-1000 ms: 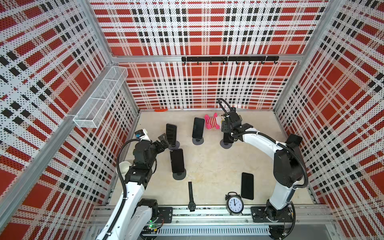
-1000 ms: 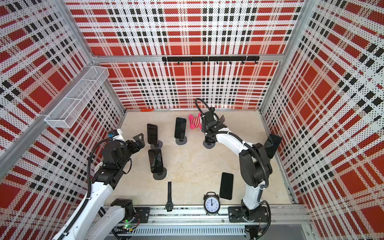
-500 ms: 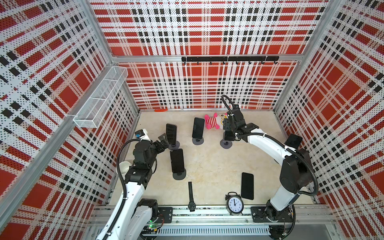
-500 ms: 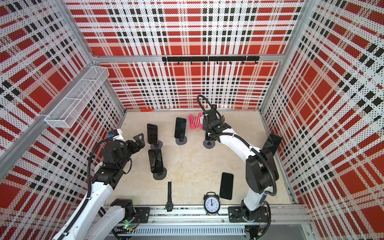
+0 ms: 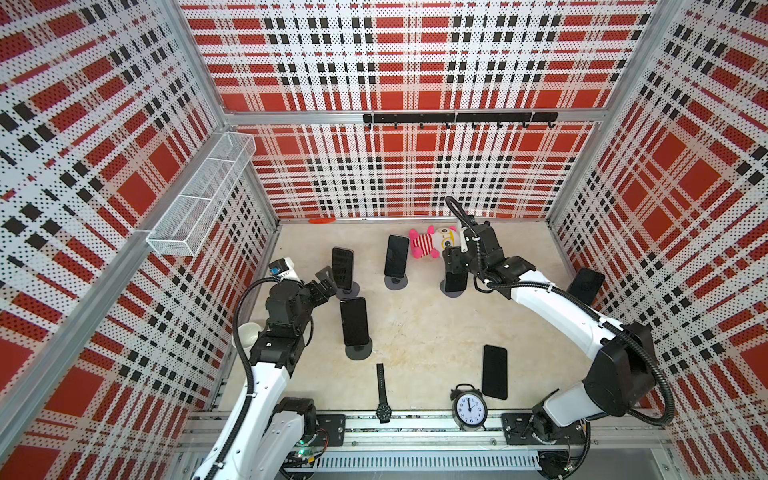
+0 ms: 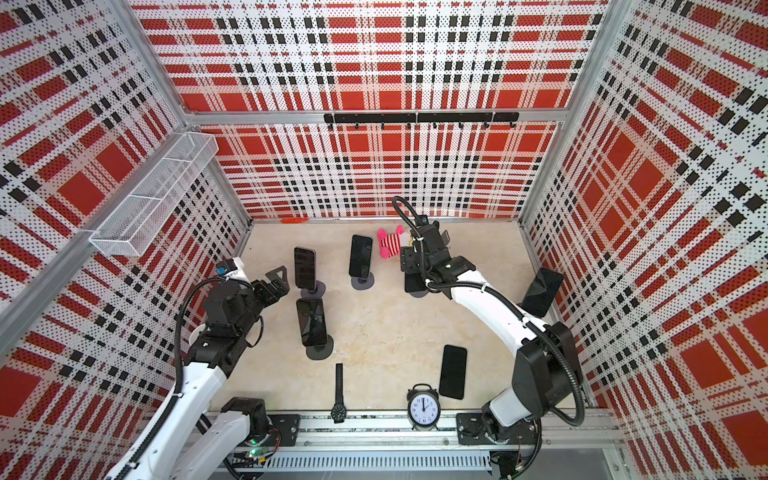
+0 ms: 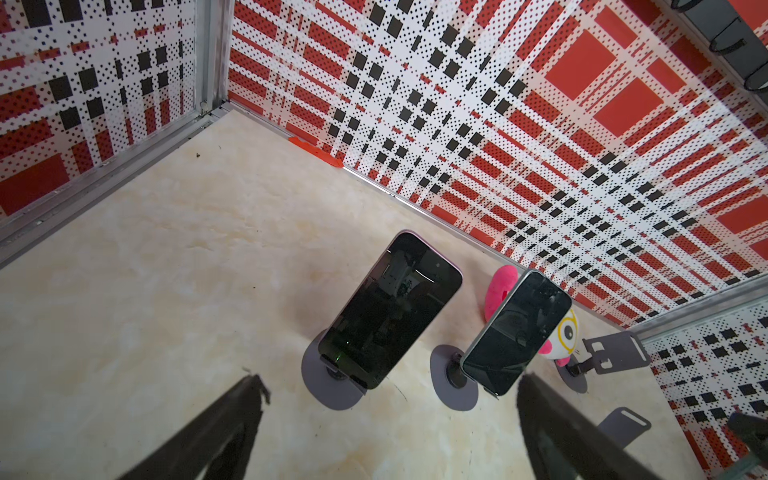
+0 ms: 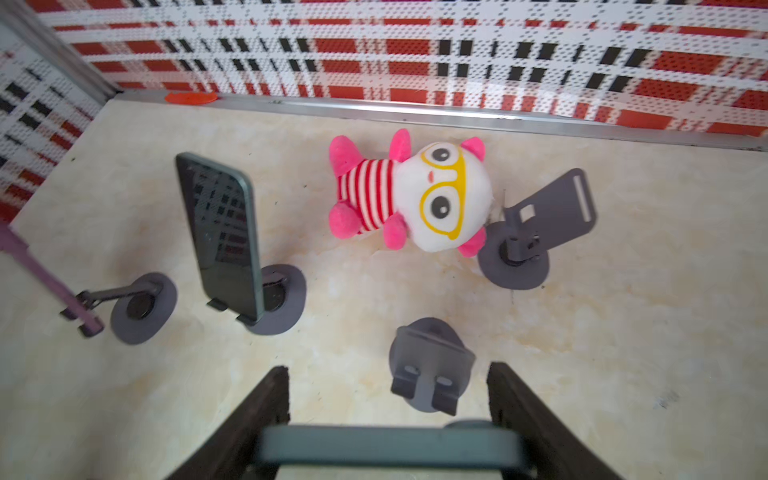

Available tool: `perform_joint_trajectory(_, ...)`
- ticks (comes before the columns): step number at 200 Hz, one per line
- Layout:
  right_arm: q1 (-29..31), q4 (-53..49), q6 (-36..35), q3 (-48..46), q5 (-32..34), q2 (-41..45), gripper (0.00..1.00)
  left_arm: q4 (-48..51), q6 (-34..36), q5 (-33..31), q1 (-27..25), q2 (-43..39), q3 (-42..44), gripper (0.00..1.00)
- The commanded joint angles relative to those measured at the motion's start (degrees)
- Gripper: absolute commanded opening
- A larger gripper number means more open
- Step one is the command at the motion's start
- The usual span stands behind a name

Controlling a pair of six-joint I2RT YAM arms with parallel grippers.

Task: Remove the phone from the phone stand
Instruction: 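Lift the phone off its stand with the right gripper toward the robot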

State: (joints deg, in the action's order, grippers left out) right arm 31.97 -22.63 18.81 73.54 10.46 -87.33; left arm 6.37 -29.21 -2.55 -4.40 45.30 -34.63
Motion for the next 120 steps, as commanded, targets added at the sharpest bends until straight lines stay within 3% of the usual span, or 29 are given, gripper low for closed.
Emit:
perform_joint_trajectory(1,2.39,-0.63,-1.50,0.49,-3.89,1.61,0.58,-1.41,0.82,0.18,0.69,0.05,-0.44,0.98)
perform_joint_trajectory(83,12.37,-4.12,0.71,-0.58,-5.19,-4.23,0.57,-1.37,0.67,0.22,0.80,0.27,-0.30,0.98)
perform_joint_trajectory(120,13.11,-5.91,6.30,-1.94,-6.49,-6.32,0.56,-1.45,0.73,0.40,0.78,0.43,-0.24,0.98)
